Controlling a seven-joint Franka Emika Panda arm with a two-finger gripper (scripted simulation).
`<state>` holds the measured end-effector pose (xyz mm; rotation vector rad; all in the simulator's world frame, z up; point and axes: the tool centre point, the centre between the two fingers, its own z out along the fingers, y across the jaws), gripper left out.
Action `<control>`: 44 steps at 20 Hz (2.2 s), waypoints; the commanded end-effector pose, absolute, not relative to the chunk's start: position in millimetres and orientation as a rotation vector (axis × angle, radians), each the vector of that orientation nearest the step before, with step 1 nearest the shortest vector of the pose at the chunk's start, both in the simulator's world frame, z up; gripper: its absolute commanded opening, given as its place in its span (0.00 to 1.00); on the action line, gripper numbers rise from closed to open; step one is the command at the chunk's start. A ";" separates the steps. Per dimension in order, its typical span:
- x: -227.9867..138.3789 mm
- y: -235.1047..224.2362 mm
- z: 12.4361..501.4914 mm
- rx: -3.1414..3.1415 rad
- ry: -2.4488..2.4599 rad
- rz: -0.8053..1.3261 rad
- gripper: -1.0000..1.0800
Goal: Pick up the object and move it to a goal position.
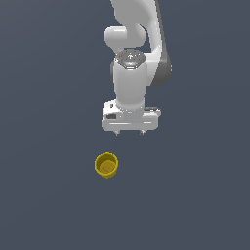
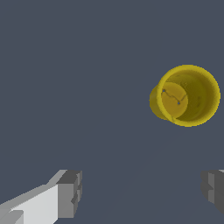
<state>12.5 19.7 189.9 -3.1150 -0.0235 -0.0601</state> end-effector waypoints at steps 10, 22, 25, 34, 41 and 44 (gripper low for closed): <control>11.6 22.2 194.3 -3.121 -0.035 -0.068 0.62; 22.7 9.9 178.0 -3.141 -0.229 -0.057 0.62; 28.0 3.4 169.3 -3.146 -0.329 -0.049 0.62; 46.5 -22.3 133.9 -3.127 -0.722 -0.008 0.62; 55.4 -37.4 112.4 -3.089 -0.947 0.024 0.62; 57.5 -41.6 106.4 -3.076 -1.008 0.033 0.62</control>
